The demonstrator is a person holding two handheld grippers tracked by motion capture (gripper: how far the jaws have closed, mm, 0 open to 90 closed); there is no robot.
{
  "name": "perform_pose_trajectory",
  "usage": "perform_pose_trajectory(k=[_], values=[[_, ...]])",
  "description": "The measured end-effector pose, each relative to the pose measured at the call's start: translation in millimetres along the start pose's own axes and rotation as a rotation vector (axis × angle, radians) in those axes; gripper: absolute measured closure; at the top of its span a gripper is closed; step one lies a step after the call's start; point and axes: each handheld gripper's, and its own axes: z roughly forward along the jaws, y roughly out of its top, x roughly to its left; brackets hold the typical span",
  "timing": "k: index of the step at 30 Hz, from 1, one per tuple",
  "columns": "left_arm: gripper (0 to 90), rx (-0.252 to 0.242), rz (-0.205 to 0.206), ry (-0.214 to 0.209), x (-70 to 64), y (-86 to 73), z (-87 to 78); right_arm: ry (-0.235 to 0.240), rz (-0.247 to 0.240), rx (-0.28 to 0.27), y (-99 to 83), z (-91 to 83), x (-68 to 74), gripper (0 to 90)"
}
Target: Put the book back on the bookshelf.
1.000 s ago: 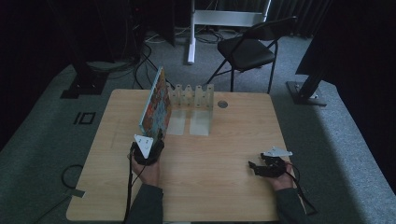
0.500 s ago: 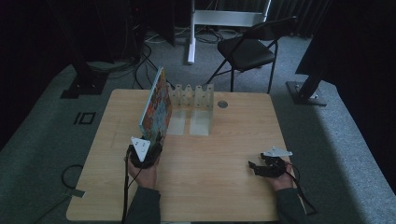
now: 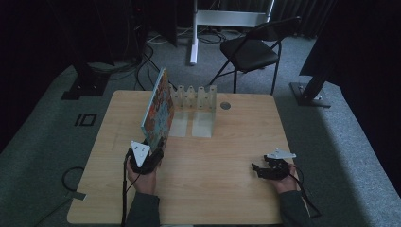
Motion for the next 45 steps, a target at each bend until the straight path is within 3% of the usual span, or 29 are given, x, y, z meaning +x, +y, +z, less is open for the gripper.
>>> perform_pose_trajectory(k=[17,32,45], values=[[53.0,0.034,0.027,-0.018,2.4,-2.9,-14.1,-0.001,0.0,0.0,0.0,0.0,0.1,28.3],[53.1,0.072,0.051,-0.009,7.1,-13.1,-27.7,0.0,0.0,0.0,0.0,0.0,0.0,28.3],[53.2,0.103,0.071,-0.028,7.1,-20.3,-34.4,-0.001,0.0,0.0,0.0,0.0,0.0,28.3]])
